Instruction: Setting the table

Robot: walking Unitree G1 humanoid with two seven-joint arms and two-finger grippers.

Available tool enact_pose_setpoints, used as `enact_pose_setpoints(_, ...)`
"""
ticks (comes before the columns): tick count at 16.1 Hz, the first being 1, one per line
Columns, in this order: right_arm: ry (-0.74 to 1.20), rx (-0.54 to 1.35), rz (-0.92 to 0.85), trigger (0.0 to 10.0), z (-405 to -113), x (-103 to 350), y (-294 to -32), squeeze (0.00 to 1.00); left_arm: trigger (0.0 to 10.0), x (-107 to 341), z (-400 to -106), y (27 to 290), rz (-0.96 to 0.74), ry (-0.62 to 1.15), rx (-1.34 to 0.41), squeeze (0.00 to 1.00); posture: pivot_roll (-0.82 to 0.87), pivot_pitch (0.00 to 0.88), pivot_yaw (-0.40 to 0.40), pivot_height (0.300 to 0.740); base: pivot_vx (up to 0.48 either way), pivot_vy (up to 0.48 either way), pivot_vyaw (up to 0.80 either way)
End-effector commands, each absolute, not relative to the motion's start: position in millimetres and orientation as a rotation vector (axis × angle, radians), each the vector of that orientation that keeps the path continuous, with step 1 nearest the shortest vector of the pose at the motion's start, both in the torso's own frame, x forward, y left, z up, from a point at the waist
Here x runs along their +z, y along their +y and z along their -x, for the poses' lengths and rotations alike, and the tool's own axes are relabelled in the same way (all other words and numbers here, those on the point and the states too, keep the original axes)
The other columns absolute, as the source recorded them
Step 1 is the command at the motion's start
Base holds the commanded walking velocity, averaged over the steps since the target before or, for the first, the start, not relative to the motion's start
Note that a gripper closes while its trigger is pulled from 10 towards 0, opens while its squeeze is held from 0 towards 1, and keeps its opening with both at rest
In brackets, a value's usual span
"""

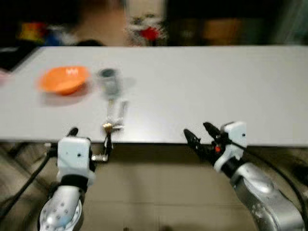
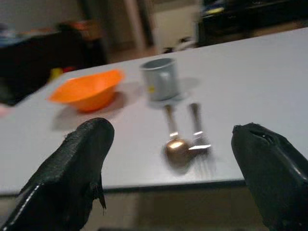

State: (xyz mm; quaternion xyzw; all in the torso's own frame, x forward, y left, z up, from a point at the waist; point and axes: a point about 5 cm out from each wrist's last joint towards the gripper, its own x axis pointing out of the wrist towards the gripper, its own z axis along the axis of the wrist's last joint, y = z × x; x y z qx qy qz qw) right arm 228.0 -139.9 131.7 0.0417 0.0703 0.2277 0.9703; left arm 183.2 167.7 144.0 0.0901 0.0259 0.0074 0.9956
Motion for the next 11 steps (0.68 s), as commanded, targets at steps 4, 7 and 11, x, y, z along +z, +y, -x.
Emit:
enact_pose_setpoints(4, 0.122, 0.493, -0.097, 10.0, -229.5, 133.9, -137.1, 0.0, 10.0, 144.7, -179.3, 169.1, -0.187, 0.053, 0.022, 0.0, -0.03, 0.0, 0.06, 0.74, 0.0, 0.0, 0.8)
enact_pose_setpoints(7, 0.124, 0.504, -0.104, 10.0, -229.7, 132.6, -134.6, 0.0, 10.0, 146.5, -177.9, 170.5, -0.189, 0.047, 0.035, 0.0, -0.03, 0.0, 0.057, 0.74, 0.0, 0.0, 0.8)
enact_pose_setpoints(11, 0.118, 0.461, -0.112, 10.0, -230.8, 130.1, -135.3, 0.0, 10.0, 148.2, -178.0, 171.5, -0.202, 0.041, 0.032, 0.0, -0.02, 0.0, 0.067, 0.74, 0.0, 0.0, 0.8)
